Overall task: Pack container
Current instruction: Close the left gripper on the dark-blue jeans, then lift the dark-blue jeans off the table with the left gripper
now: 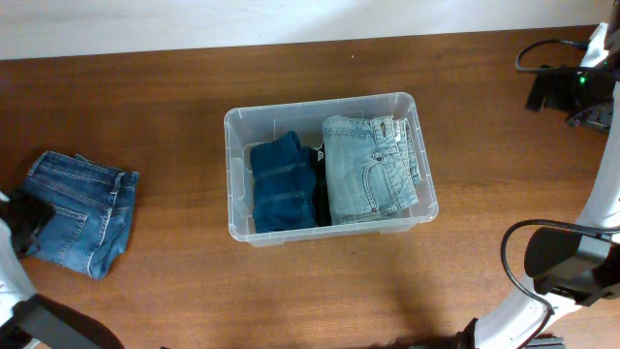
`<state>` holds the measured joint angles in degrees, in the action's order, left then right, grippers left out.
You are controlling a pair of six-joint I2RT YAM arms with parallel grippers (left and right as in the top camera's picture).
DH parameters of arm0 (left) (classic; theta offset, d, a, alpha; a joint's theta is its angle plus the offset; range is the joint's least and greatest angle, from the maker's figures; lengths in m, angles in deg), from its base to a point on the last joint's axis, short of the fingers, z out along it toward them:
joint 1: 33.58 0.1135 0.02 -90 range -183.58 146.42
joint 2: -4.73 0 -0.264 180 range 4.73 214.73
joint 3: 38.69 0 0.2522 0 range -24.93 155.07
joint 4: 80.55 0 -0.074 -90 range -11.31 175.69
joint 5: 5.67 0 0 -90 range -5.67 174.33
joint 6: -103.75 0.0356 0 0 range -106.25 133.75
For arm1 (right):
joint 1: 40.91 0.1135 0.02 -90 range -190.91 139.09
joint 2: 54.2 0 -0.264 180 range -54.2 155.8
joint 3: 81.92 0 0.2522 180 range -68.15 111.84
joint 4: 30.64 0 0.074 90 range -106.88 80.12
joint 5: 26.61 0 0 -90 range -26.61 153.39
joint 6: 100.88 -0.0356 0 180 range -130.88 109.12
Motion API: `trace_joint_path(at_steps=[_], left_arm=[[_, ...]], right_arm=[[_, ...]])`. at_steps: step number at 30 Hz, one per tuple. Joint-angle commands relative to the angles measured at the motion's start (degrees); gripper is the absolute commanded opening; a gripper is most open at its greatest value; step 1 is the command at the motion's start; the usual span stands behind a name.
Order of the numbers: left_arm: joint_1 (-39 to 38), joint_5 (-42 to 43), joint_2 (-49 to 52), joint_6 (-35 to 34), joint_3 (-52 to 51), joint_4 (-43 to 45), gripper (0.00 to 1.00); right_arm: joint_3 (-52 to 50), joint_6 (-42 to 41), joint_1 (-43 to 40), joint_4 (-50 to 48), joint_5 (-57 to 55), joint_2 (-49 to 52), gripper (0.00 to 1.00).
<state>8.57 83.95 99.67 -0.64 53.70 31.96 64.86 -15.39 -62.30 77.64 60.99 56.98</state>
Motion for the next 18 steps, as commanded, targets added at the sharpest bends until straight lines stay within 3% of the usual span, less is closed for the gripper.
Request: trace_joint_path(at_steps=[1, 5, 18], left_arm=[[2.34, 0.87, 0.66, -0.09, -4.15, 0.96, 0.79], [4.37, 2.82, 1.05, -0.09, -8.31, 4.5, 0.99], [5.42, 5.57, 1.18, -2.34, -17.49, 17.9, 0.99]], right_arm=[[0.22, -0.2, -0.02, 0.02, -0.7, -0.44, 0.99], [0.22, -0.2, -0.02, 0.02, -0.7, -0.44, 0.98], [0.22, -0.2, -0.02, 0.02, -0.7, -0.44, 0.98]])
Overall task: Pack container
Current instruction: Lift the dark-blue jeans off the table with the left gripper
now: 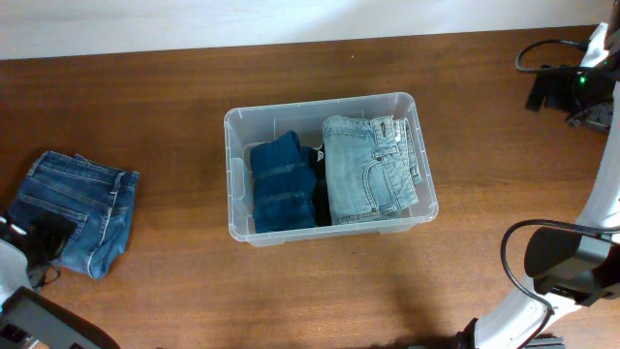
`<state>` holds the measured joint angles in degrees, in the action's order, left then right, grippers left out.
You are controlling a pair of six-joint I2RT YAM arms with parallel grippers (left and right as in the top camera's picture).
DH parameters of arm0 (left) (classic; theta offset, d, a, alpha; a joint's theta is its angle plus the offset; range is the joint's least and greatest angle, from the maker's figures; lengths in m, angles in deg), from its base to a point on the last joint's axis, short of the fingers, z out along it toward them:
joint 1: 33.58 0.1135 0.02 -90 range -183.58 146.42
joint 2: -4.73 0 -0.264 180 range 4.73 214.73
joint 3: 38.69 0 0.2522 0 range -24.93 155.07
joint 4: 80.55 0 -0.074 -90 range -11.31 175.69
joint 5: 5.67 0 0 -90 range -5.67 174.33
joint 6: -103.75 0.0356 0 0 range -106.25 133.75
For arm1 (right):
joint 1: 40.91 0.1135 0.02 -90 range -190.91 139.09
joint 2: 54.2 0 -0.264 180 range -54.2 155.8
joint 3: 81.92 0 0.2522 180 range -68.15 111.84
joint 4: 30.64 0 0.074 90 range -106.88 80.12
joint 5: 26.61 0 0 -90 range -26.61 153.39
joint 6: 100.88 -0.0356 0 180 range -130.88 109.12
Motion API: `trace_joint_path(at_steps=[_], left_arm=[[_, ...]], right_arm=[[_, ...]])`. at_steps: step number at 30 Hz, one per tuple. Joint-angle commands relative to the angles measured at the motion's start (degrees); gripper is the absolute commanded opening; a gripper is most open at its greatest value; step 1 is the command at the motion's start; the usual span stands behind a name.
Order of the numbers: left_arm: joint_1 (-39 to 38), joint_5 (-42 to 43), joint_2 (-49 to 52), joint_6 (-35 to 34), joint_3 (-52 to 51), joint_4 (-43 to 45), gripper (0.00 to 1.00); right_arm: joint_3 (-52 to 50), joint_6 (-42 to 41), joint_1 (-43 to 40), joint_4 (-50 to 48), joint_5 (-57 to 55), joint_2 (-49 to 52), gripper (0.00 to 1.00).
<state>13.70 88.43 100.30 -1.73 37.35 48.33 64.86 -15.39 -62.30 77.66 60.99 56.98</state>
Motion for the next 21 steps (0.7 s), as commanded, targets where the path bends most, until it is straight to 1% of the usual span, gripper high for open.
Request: trace_joint_path(at_steps=[1, 10, 21], left_arm=[[0.31, 1.07, 0.55, -1.64, -1.14, 2.1, 0.99], [0.28, 1.05, 1.49, -4.7, -1.14, 5.7, 0.99], [0.28, 1.07, 9.29, -5.73, -1.14, 9.09, 0.99]], right_arm=[[0.22, -0.2, -0.02, 0.0, -0.7, -0.44, 0.98], [0.22, -0.2, -0.02, 0.0, -0.7, -0.44, 0.98], [0.22, -0.2, -0.02, 0.0, -0.7, -0.44, 0.98]])
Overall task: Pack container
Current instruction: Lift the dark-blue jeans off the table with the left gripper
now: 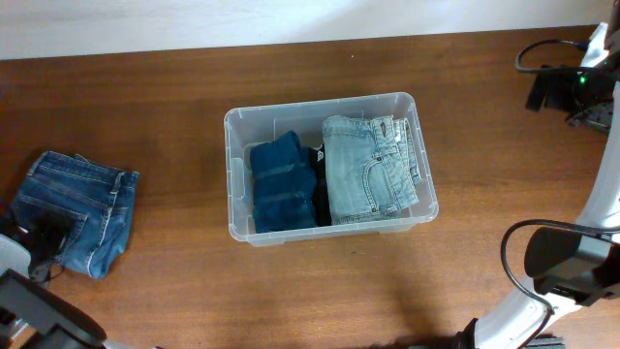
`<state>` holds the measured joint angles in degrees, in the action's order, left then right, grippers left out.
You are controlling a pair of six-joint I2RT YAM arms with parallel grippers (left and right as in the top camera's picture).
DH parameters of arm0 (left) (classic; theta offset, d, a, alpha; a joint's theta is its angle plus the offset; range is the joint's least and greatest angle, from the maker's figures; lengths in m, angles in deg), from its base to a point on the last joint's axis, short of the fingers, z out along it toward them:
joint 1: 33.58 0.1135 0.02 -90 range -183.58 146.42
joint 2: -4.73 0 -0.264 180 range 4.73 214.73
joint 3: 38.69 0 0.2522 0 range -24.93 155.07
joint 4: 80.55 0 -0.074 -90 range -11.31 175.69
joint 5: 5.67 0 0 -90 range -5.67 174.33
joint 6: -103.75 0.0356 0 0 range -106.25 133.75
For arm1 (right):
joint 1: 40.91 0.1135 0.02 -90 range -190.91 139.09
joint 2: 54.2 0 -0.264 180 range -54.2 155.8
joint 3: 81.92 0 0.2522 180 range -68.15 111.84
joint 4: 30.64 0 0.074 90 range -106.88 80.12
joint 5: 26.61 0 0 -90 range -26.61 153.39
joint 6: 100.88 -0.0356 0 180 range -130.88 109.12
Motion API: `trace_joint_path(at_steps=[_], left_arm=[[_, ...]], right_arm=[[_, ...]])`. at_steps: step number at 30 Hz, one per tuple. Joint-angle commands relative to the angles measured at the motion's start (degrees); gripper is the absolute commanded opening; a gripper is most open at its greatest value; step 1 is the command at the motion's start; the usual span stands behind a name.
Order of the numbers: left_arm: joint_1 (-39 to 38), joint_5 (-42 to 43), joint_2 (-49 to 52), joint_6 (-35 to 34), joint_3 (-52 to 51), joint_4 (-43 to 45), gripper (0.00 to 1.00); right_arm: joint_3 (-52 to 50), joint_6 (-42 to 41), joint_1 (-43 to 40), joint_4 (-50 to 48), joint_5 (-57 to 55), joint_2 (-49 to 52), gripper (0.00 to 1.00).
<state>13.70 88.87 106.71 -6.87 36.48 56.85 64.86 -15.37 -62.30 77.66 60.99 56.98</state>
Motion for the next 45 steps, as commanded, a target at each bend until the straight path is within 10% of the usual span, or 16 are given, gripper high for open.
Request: trace_joint_path(at_steps=[1, 22, 23, 24, 26, 30, 34, 45], left_arm=[[0.28, 0.63, 3.61, -0.59, -0.26, 0.63, 0.99], [0.28, 4.35, 8.72, -0.35, -0.26, 0.15, 0.81], [0.28, 4.55, 8.72, -0.35, -0.26, 0.11, 0.73], [0.28, 4.74, 8.72, -0.37, -0.26, 0.11, 0.39], [0.28, 4.74, 8.7, -0.37, -0.26, 0.11, 0.29], [0.28, 4.72, 8.7, -0.37, -0.26, 0.09, 0.31], [0.28, 4.66, 8.72, -0.35, -0.26, 0.11, 0.75], [0.28, 4.48, 8.72, -0.35, -0.9, 1.53, 0.74]], right_arm=[[0.22, -0.22, -0.02, 0.0, -0.7, -0.44, 0.98], [0.22, -0.22, -0.02, -0.02, -0.7, -0.44, 0.98], [0.22, -0.22, -0.02, -0.02, -0.7, -0.44, 0.98], [0.22, -0.22, -0.02, 0.0, -0.7, -0.44, 0.98], [0.22, -0.22, -0.02, 0.0, -0.7, -0.44, 0.99], [0.22, -0.22, -0.02, -0.02, -0.7, -0.44, 0.99], [0.22, -0.22, -0.02, -0.02, -0.7, -0.44, 0.98], [0.22, -0.22, -0.02, -0.02, -0.7, -0.44, 0.99]])
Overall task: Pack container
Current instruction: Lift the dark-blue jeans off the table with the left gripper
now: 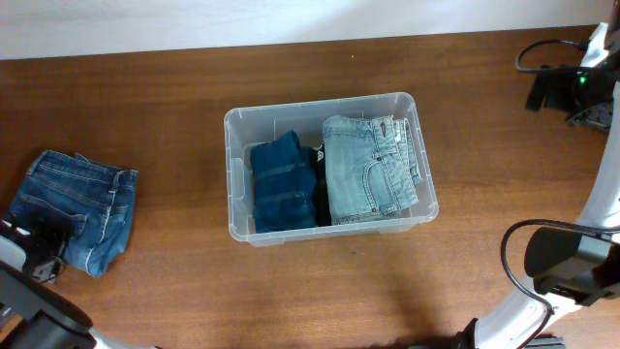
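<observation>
A clear plastic container (235, 184) stands mid-table. Inside it, folded dark blue jeans (283, 184) lie on the left and folded light blue jeans (370, 173) on the right, with a dark item between them. Another pair of folded mid-blue jeans (82, 202) lies on the table at the far left. My left gripper (41, 248) sits over that pair's near left corner; its jaws are not readable from above. My right gripper (554, 87) is parked at the far right corner, far from the container, and its state is unclear.
The right arm's base and cables (567, 267) take up the near right corner. The left arm (29, 310) fills the near left corner. Bare wood lies between the loose jeans and the container. A white wall edge runs along the back.
The left gripper has shifted slightly left and nearer at the jeans' near corner. The jeans, the container and the right arm are where they were.
The left gripper was first at the loose jeans' left edge. It then sat lower, on their near left corner, and has stayed there with small shifts. The jeans have not been lifted, and the container's contents are unchanged.
</observation>
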`<state>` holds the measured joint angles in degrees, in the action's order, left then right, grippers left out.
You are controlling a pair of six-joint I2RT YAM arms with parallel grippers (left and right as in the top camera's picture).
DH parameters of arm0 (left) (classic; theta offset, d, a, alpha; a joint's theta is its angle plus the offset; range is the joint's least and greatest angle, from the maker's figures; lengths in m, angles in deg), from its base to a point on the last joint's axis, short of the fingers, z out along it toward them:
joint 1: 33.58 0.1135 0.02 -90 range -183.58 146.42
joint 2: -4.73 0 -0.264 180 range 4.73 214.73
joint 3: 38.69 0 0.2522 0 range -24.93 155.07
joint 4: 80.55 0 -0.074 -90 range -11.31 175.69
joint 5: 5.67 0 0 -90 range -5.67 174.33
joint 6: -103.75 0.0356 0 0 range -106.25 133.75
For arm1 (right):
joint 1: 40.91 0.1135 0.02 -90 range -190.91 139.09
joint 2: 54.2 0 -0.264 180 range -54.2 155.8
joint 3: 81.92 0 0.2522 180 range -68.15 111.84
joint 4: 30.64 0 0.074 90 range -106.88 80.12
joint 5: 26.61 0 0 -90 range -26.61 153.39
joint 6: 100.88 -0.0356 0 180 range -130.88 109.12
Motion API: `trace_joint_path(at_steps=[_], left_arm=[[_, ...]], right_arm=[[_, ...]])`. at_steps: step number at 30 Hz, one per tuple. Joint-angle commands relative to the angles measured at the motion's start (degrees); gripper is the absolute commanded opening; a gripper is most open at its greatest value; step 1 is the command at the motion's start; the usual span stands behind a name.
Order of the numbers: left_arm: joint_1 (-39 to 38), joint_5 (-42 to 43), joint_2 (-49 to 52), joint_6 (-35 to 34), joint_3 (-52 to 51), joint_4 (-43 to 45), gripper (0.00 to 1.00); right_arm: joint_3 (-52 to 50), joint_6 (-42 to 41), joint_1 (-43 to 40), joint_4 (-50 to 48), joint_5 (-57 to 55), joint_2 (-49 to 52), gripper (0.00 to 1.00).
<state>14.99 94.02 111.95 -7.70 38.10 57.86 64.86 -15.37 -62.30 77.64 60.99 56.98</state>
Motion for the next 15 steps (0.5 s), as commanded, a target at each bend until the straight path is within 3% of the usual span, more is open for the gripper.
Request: trace_joint_path(at_steps=[1, 3, 5, 9, 13, 15], left_arm=[[-1.01, -0.63, 3.48, 0.48, -2.8, 1.01, 0.73], [-1.03, -0.63, 3.48, 0.48, -3.13, 1.51, 0.66], [-1.07, -0.63, 3.48, 0.48, -3.15, 1.66, 0.43], [-1.05, -0.66, 3.48, 0.48, -3.15, 1.9, 0.38], [-1.05, 1.2, 3.32, 0.48, -3.02, 1.68, 0.01], [-1.05, 3.69, 2.91, 0.48, -2.54, 1.4, 0.0]], right_arm=[[0.22, -0.22, -0.02, 0.0, -0.7, -0.44, 0.99], [0.22, -0.22, -0.02, 0.02, -0.7, -0.44, 0.98], [0.22, -0.22, -0.02, 0.0, -0.7, -0.44, 0.99], [0.22, -0.22, -0.02, 0.0, -0.7, -0.44, 0.98], [0.22, -0.22, -0.02, 0.02, -0.7, -0.44, 0.99], [0.22, -0.22, -0.02, 0.0, -0.7, -0.44, 0.99]])
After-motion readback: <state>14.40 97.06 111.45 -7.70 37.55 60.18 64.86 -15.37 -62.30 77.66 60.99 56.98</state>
